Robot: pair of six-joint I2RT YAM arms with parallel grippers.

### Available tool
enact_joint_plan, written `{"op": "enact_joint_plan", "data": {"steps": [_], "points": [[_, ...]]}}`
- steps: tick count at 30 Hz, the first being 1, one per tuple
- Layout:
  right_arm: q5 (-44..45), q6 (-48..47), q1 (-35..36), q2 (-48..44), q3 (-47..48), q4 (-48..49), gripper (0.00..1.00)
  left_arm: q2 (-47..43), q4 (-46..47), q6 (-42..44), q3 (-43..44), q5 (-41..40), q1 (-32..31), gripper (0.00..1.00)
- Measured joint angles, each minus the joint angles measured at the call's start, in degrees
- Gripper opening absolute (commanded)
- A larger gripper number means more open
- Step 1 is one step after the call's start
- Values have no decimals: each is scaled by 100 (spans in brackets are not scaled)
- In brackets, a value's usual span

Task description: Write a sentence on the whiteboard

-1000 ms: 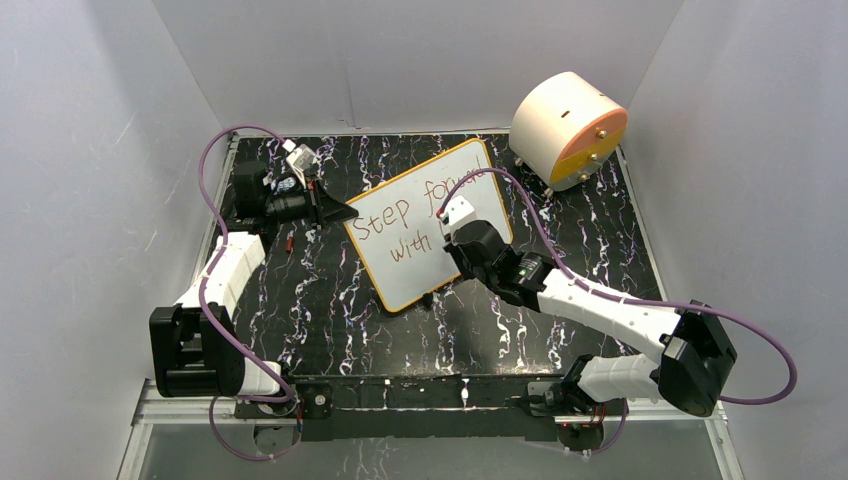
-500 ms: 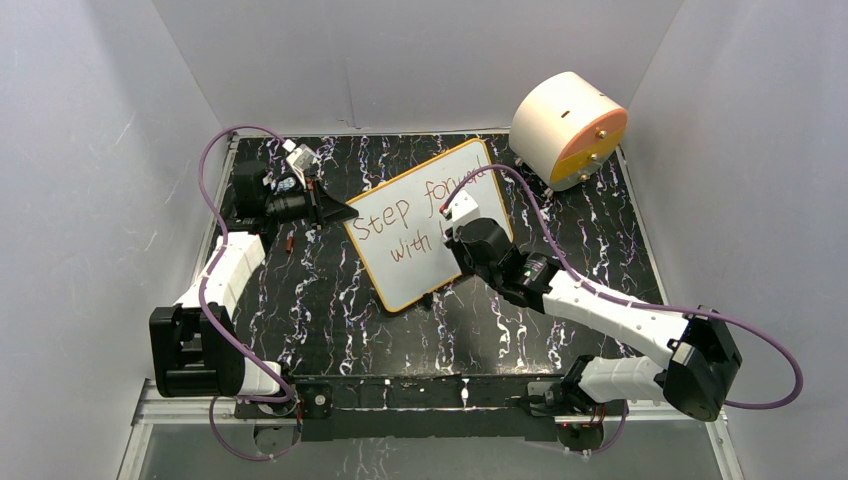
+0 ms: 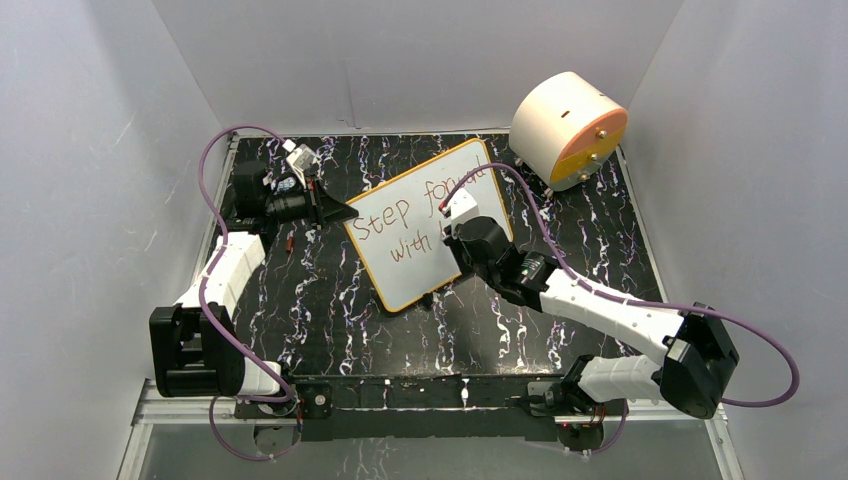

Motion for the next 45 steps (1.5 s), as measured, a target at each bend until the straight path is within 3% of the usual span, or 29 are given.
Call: {"op": "enact_joint_plan", "data": {"steps": [45], "points": [[26,146,-195,-341,-372,-245,0,11,9,-2,2,4,0,0]]}}
